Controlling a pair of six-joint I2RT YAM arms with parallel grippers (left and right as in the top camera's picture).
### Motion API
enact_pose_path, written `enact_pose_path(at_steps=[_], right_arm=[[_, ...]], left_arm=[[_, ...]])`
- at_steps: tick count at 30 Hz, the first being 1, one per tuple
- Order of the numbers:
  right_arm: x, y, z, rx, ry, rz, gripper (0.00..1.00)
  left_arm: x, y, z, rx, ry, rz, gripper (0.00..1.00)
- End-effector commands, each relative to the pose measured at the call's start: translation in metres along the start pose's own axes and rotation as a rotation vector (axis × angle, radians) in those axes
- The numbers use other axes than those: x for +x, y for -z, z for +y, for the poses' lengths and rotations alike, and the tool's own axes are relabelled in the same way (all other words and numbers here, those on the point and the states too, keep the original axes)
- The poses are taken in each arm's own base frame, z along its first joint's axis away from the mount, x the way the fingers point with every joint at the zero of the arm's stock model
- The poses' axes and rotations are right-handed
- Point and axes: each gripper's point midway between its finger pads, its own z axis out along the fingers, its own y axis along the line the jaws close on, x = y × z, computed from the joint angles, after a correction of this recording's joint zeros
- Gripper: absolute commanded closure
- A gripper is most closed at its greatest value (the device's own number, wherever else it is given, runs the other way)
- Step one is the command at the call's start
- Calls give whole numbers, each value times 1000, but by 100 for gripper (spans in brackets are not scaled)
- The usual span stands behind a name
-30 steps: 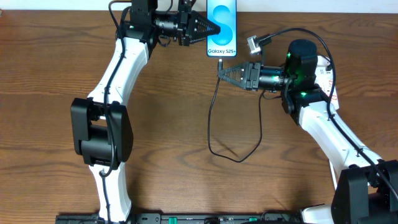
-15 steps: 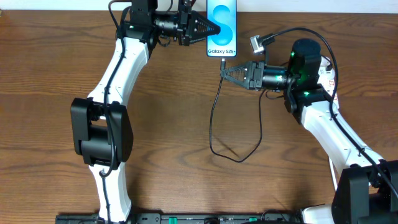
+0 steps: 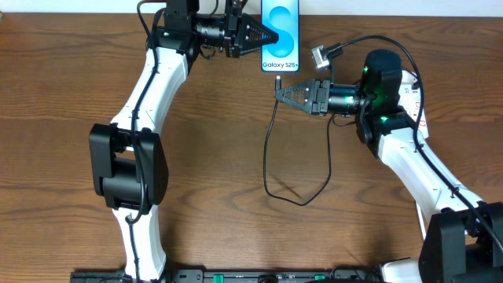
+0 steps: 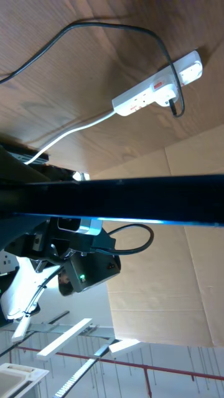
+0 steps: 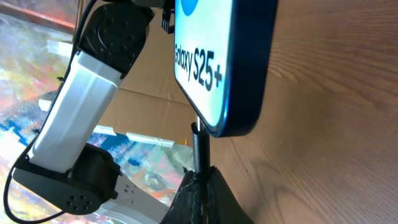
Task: Plug charger to phone and switch on socket
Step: 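Push the USB-C plug up into the phone's port with the right gripper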
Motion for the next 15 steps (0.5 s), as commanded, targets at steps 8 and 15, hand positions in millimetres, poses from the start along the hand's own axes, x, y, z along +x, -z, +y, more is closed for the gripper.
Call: enact_pose_path(at_steps=[8,15], right_arm=[[-1,5,-2,-4,-10,0,99],[-3,4,0,-11,11,-4,99]], left_arm=[[6,1,-32,25,-102,24,93],[6,0,-32,25,-101,25,93]])
